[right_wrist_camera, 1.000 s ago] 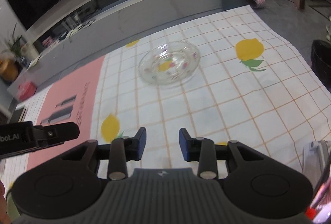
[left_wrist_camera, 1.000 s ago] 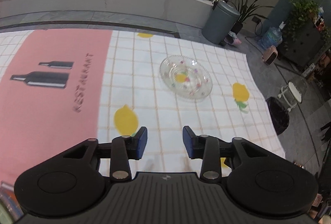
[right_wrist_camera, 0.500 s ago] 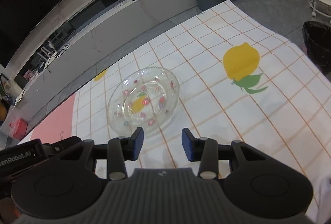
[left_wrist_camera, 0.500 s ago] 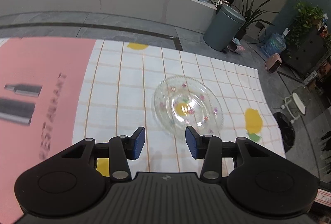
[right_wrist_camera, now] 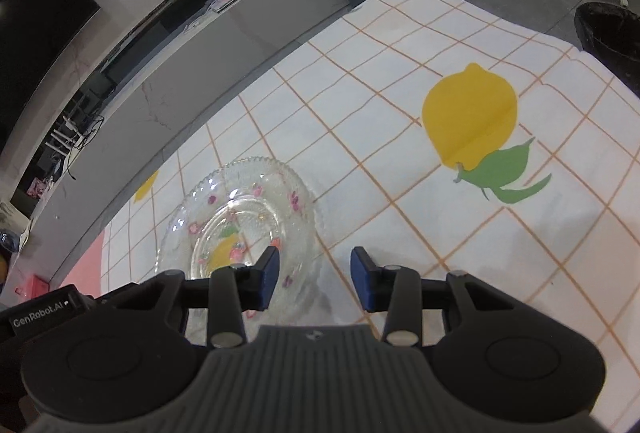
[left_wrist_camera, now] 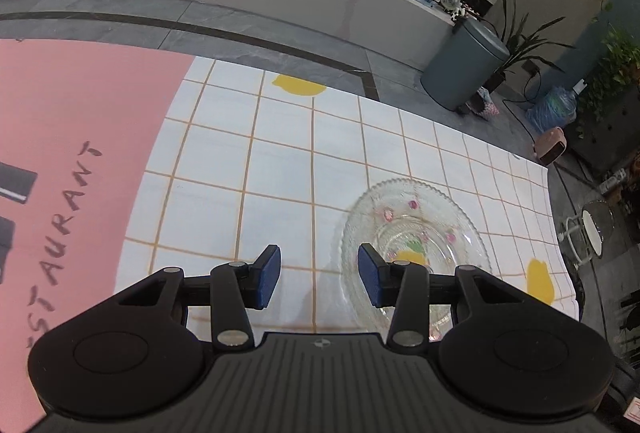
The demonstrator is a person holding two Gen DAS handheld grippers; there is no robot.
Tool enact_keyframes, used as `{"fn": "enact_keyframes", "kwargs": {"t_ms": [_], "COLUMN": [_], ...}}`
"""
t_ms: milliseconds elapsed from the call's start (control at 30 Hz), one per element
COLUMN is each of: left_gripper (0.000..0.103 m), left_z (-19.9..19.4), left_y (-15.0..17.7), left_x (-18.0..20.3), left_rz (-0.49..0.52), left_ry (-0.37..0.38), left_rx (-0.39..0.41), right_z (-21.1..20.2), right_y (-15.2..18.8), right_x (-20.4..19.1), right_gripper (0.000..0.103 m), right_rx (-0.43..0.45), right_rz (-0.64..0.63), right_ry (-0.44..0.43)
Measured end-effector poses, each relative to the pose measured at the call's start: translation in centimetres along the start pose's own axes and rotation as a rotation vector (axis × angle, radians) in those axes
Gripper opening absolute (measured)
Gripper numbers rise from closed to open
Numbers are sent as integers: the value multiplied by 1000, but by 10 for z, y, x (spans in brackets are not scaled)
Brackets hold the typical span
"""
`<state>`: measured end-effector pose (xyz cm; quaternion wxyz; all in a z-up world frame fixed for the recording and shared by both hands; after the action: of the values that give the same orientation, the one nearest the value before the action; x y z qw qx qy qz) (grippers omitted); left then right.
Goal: Organize plates and bowls
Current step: 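Move both grippers to the second clear glass plate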
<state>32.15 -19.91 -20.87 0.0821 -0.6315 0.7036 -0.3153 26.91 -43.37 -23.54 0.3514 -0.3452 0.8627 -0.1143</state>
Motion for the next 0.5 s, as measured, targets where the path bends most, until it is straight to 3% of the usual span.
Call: {"fn": "enact_keyframes", "kwargs": {"t_ms": [167,500], "left_gripper": [50,46], "left_z": [12,21], "left_y": [-3,-8], "left_x": [1,6], "left_rz": [-7,-16], "left_ry": [22,76], "left_rx": [2,13], "right_z": [8,21], "right_y": [-4,-10], "right_x": [-6,-8], "right_gripper": [40,29], "right_rx": [7,29], "right_rz": [9,17], "right_ry": [-32,-75]}}
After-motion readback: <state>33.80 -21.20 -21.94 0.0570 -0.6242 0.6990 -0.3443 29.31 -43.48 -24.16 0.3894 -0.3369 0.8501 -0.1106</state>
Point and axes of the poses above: each gripper's, at about its wrist camera, not at the fingertips, and z roughly the way its jaws point, x to its right, y to its underside, the point moved 6 cm from there along z, roughly the way its jaws point, and after that the axes turned 9 degrees about z, right-handed, at the moved point
